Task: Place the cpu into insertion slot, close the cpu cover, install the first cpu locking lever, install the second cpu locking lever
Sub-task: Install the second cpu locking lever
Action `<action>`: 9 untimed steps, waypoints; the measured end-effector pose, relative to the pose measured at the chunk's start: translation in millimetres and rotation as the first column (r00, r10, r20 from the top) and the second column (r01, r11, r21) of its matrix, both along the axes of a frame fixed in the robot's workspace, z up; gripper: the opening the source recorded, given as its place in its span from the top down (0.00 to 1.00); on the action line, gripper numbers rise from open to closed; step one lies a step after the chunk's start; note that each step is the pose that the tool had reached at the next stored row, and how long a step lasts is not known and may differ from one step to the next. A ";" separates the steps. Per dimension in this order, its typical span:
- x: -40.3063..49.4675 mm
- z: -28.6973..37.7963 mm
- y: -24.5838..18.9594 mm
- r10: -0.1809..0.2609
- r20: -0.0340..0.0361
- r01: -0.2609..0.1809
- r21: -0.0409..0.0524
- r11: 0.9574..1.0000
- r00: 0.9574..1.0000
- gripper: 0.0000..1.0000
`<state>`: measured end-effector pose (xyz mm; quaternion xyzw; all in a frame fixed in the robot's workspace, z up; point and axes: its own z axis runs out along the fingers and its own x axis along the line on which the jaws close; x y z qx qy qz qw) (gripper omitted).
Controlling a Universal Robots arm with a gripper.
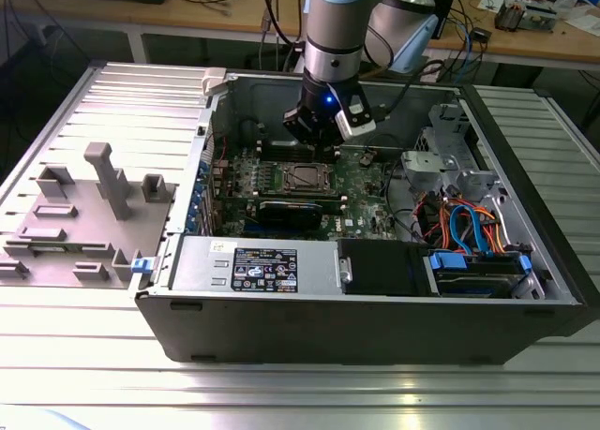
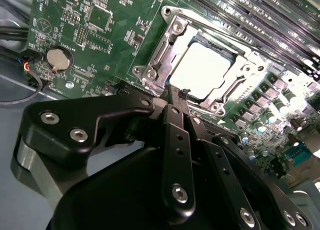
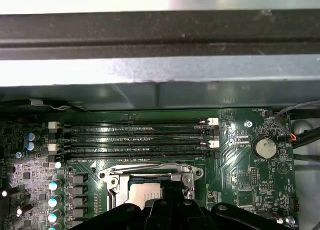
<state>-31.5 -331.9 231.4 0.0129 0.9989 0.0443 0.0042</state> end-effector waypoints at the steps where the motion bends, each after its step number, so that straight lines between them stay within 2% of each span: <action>1: 0.0 0.0 -0.8 0.000 0.000 0.000 0.000 1.000 1.000 0.89; 4: 0.0 0.0 -3.6 0.000 0.000 0.000 0.000 1.000 1.000 0.89; 7: 0.0 0.0 -9.1 0.000 0.000 0.000 0.000 1.000 1.000 0.89; 9: -0.1 0.0 -10.9 0.000 0.000 0.000 0.000 1.000 1.000 0.89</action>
